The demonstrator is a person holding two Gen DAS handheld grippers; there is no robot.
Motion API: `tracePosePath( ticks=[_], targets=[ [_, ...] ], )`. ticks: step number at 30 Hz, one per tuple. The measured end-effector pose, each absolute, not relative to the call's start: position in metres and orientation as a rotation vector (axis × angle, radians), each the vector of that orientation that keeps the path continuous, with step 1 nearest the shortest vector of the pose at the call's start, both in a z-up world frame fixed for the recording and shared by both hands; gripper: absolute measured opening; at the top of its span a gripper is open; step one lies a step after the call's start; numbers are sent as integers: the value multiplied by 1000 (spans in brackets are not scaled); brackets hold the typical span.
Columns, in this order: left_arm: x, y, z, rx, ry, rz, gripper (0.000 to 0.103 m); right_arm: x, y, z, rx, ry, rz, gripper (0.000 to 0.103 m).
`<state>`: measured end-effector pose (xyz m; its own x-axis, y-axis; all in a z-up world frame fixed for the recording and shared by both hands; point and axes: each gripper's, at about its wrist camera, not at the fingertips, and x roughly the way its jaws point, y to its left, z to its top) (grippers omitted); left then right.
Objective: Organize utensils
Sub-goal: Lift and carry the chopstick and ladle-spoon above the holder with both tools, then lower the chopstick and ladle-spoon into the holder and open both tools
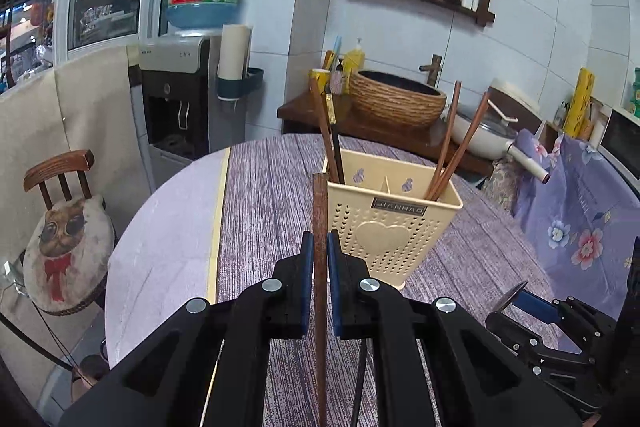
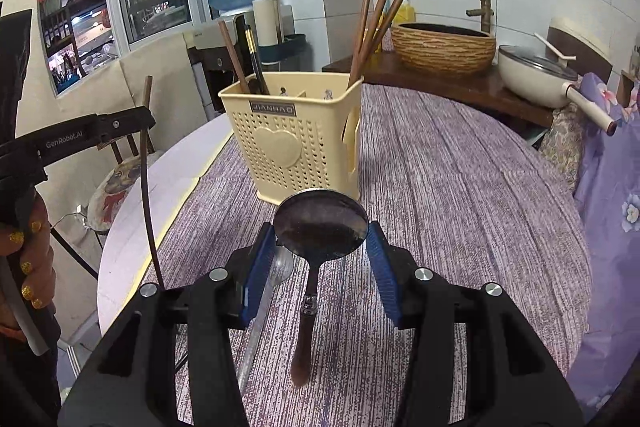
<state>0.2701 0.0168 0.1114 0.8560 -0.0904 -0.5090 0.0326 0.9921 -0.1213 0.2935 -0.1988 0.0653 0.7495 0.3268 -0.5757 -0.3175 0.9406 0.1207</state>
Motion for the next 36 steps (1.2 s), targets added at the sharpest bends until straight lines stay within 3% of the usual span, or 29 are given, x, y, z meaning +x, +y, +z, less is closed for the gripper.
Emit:
tracePosePath(
  ticks=[20, 36],
  targets=[
    [255, 18, 135, -103, 475, -80, 8, 288, -195, 91, 14, 602, 386, 48],
    [306, 7, 260, -170, 248, -155, 8, 349, -189, 228, 49, 334, 314, 48]
  ],
)
